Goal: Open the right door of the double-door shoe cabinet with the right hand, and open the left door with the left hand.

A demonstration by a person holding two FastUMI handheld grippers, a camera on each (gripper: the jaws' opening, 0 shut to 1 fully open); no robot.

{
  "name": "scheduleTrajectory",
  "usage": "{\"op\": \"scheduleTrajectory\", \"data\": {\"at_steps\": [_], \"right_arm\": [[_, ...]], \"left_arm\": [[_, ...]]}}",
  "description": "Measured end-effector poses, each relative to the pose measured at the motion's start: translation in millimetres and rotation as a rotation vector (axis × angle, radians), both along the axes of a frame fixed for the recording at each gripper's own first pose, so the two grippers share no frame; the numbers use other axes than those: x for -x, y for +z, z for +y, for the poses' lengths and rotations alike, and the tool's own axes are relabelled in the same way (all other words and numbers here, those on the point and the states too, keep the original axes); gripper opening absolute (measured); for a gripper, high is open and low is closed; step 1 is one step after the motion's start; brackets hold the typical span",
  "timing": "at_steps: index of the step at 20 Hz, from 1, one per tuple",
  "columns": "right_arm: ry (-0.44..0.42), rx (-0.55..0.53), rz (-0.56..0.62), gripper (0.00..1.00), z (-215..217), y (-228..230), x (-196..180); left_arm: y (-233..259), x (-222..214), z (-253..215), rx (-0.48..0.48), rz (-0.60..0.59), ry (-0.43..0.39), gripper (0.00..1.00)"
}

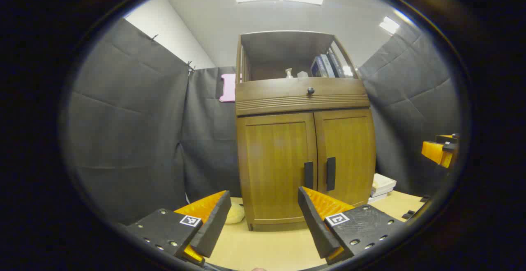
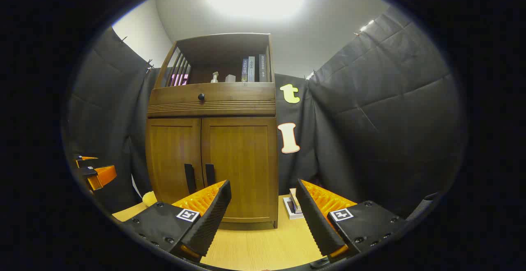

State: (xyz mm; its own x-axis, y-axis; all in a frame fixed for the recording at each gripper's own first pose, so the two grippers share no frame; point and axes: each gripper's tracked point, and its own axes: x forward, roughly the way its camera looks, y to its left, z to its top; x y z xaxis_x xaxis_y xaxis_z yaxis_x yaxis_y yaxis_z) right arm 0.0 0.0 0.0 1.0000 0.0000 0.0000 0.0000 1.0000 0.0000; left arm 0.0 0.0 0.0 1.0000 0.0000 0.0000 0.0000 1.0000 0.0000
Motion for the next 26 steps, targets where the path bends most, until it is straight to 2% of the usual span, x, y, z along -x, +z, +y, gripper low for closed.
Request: {"op": "scheduleTrajectory", "data": {"at_steps": [17, 23, 26], "right_arm": [[0.025, -0.008, 0.019, 0.99, 15, -2, -1], [0.064, -0.013, 0.029, 0.99, 36, -8, -21], [0.090, -0.021, 0.031, 0.99, 53, -8, -43]], "left_arm": [[6, 14, 13, -0.017, -0.019, 0.015, 0.94], [6, 19, 23, -0.029, -0.017, 0.029, 0.94], [6, 23, 31, -0.033, -0.020, 0.044, 0.94]]}}
